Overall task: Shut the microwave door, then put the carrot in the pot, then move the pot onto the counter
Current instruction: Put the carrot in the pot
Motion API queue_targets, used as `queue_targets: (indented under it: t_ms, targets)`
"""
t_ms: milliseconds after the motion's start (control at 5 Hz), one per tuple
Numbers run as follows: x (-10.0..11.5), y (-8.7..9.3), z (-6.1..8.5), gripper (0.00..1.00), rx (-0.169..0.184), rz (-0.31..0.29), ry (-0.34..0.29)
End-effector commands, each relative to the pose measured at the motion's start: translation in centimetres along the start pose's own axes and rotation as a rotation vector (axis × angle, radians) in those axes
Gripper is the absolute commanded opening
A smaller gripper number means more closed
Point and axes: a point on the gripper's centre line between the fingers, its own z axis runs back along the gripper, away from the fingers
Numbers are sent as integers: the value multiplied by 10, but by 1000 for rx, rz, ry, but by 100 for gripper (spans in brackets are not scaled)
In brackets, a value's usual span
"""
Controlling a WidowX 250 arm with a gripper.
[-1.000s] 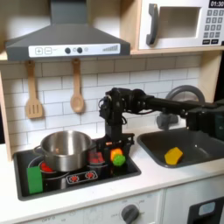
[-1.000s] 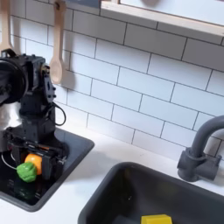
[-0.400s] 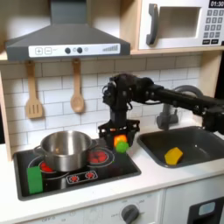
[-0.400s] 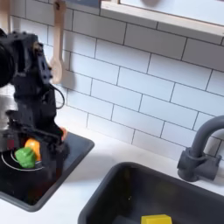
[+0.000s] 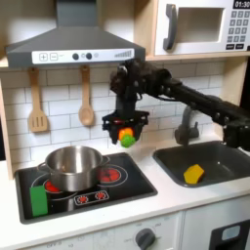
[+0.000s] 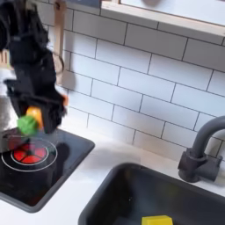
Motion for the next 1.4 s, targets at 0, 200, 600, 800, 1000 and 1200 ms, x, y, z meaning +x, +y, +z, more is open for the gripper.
queue_targets:
  t_ms: [0, 200, 600, 800, 1000, 1200]
  targets:
    - [6, 53, -3, 0, 84, 89, 45]
    - [9, 67, -5, 0, 115, 123, 36]
    - [17, 80, -23, 0, 150, 125, 55]
    - [13, 87, -25, 0, 166, 124, 68]
    - [10, 85, -27, 100, 143, 116, 85]
    - [7, 89, -22, 100, 155, 134, 84]
